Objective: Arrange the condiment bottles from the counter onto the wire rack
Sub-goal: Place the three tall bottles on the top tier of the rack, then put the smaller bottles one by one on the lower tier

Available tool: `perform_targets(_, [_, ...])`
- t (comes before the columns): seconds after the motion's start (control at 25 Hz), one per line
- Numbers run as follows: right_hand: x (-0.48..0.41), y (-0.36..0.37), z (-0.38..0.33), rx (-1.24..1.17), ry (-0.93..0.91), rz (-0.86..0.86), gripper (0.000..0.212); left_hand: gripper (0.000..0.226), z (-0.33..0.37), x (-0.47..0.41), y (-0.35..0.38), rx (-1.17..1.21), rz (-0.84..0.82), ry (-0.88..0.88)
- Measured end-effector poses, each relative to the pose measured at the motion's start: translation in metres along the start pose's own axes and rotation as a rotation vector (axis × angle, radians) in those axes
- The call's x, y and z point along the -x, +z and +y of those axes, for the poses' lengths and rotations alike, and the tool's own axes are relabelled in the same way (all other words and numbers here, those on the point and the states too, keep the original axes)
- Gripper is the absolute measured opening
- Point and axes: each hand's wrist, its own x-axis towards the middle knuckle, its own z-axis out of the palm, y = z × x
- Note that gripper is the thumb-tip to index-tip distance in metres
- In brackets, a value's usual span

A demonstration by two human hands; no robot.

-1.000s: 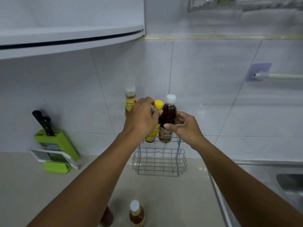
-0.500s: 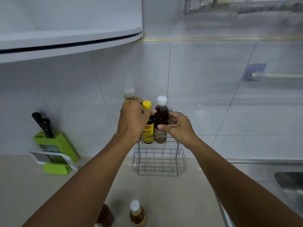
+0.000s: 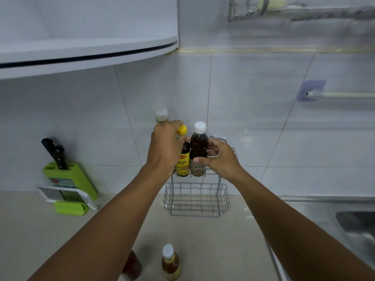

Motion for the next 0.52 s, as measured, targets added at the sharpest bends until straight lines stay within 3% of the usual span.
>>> perform_targets(0.16, [0.002, 0.002, 0.0, 0.005, 0.011, 0.016, 0.059, 0.024, -0.003, 0.0, 0.0, 0.047, -0.015, -0.012])
perform_targets(0.32, [0.011, 0.002, 0.001, -0.014, 0.023, 0.031, 0.072, 0.048, -0.005, 0.007, -0.007, 0.112, -0.048, 0.021])
perform_targets(0.44, [0.026, 0.007, 0.001, 0.034, 0.007, 0.126, 0.083, 0.039, -0.011, 0.021, -0.037, 0.142, 0.037, 0.221])
perform_targets(0.52, [0.041, 0.013, -0.005, 0.068, -0.065, 0.315, 0.07, 0.026, -0.024, 0.029, -0.068, 0.128, 0.018, 0.355])
